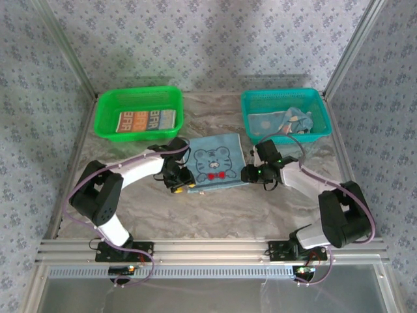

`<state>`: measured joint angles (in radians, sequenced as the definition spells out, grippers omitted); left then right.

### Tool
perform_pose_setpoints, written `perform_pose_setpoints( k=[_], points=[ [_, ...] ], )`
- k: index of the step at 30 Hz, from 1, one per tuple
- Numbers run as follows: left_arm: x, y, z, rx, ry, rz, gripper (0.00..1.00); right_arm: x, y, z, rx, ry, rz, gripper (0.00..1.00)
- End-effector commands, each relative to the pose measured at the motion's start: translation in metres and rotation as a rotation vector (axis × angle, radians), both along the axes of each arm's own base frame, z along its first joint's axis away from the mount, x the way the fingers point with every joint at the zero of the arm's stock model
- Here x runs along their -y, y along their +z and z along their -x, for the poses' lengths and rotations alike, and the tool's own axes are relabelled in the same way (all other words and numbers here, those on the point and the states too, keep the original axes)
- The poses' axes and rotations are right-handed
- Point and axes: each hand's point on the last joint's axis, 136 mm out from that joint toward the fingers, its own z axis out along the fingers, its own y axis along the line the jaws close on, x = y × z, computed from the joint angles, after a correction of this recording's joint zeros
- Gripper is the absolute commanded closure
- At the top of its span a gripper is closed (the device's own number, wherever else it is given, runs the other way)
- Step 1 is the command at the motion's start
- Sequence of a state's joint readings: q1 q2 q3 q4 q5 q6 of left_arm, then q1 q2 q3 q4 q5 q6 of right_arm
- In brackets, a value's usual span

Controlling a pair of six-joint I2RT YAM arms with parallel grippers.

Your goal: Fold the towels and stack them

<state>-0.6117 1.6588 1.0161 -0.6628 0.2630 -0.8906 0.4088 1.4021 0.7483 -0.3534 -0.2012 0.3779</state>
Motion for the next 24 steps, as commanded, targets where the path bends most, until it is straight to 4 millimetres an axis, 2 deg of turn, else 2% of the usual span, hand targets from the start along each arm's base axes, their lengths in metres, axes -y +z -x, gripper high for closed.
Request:
perform_pose_setpoints(
  k=[1, 3, 5, 9, 11, 12, 15, 19, 24],
  points=[
    [0.0, 0.017, -0.005, 0.03, -0.034, -0.024, 0.53, 0.005, 0.013, -0.001, 0.025, -0.001, 0.032, 0.55],
    [0.003, 0.022, -0.009, 0.04, -0.051, -0.022, 0.53, 0.004, 0.018, -0.005, 0.042, 0.006, 0.044, 0.55],
    [0.008, 0.031, -0.019, 0.076, -0.069, -0.014, 0.58, 0.001, 0.024, -0.009, 0.062, 0.023, 0.051, 0.57],
    [0.026, 0.037, -0.037, 0.124, -0.082, 0.05, 0.73, -0.019, 0.028, -0.019, 0.092, 0.079, 0.029, 0.69],
    [0.033, 0.029, -0.042, 0.12, -0.076, 0.065, 0.82, -0.027, 0.022, -0.024, 0.081, 0.105, 0.036, 0.75],
    [0.035, 0.023, -0.042, 0.105, -0.078, 0.069, 0.84, -0.031, 0.018, -0.025, 0.075, 0.121, 0.039, 0.77],
    [0.037, 0.005, -0.04, 0.07, -0.089, 0.05, 0.85, -0.043, 0.004, -0.025, 0.064, 0.162, 0.063, 0.77],
    [0.027, -0.016, -0.032, 0.032, -0.107, -0.008, 0.85, -0.052, -0.017, -0.015, 0.033, 0.196, 0.098, 0.77],
    [0.008, -0.03, -0.012, -0.01, -0.137, -0.077, 0.86, -0.056, -0.033, 0.012, -0.006, 0.197, 0.111, 0.77]
  ],
)
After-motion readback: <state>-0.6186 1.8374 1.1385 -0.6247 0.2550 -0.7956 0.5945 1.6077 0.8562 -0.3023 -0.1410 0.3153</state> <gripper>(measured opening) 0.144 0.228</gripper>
